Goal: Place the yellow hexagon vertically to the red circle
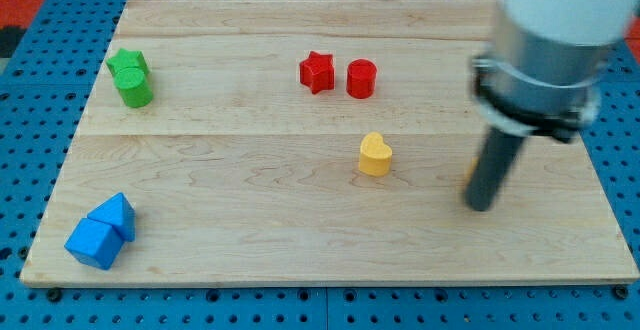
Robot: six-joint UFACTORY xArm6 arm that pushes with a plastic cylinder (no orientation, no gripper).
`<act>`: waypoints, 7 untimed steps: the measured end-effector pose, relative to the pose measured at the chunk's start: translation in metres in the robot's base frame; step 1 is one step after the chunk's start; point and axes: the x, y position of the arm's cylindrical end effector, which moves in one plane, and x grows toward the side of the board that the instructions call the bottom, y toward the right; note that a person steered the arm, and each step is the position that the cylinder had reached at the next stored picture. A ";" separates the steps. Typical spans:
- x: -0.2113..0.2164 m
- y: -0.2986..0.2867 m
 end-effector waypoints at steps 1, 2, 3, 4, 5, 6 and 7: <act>-0.014 0.029; -0.066 0.013; -0.120 -0.037; -0.120 0.002; -0.142 0.056; -0.192 0.032; -0.183 0.006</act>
